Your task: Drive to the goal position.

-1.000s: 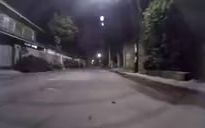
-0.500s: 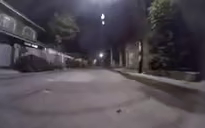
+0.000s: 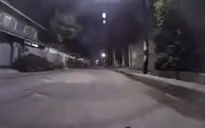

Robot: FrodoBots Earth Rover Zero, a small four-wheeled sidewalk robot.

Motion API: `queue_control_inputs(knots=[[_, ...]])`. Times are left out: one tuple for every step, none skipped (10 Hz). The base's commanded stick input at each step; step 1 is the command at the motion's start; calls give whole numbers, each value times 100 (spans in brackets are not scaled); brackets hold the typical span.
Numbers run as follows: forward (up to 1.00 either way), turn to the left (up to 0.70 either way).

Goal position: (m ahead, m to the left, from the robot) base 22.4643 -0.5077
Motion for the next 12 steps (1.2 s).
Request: queue_control_inputs(knots=[[70,0],[70,0],[70,0],[70,0],[70,0],[70,0],[70,0],[70,0],[70,0],[70,0],[70,0],[70,0]])
